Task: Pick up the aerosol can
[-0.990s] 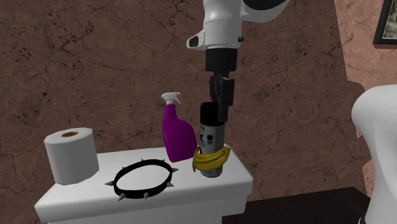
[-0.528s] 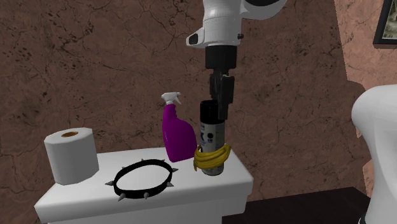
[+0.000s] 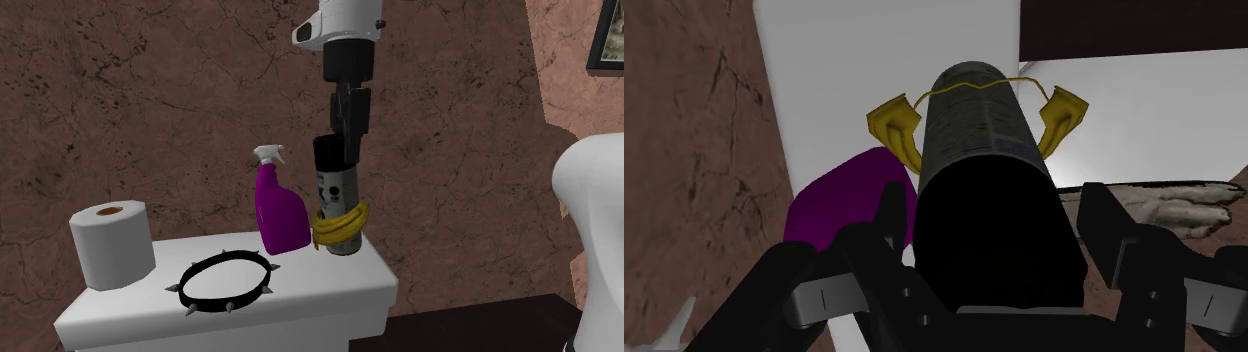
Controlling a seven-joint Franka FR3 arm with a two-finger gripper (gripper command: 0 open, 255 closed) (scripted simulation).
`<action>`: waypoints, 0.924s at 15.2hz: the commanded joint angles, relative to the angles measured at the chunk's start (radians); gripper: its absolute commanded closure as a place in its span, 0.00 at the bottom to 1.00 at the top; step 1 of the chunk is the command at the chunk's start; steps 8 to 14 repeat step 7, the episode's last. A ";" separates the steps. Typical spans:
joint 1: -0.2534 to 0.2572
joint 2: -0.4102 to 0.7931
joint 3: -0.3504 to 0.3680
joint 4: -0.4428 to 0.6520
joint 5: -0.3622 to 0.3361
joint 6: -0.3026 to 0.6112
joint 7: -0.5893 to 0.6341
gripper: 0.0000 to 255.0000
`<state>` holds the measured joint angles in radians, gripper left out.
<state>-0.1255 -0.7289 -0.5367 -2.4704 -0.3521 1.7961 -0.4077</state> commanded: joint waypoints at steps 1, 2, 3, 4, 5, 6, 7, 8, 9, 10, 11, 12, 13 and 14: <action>0.002 0.000 0.006 0.027 0.005 -0.026 -0.004 1.00; 0.003 -0.001 0.009 0.040 0.009 -0.040 -0.005 1.00; 0.004 -0.001 0.013 0.052 0.012 -0.053 -0.006 1.00; 0.005 -0.001 0.017 0.065 0.015 -0.066 -0.006 1.00; 0.007 -0.001 0.021 0.079 0.018 -0.078 -0.007 1.00; 0.007 -0.001 0.021 0.080 0.019 -0.080 -0.007 1.00; 0.007 -0.001 0.021 0.081 0.019 -0.080 -0.007 1.00; 0.007 -0.001 0.021 0.081 0.019 -0.080 -0.007 1.00; 0.007 -0.001 0.021 0.081 0.019 -0.080 -0.007 1.00; 0.007 -0.001 0.021 0.081 0.019 -0.080 -0.007 1.00; 0.007 -0.001 0.021 0.081 0.019 -0.080 -0.007 1.00; 0.007 -0.001 0.021 0.081 0.019 -0.080 -0.007 1.00; 0.007 -0.001 0.021 0.081 0.019 -0.080 -0.007 1.00; 0.007 -0.001 0.021 0.081 0.019 -0.080 -0.007 1.00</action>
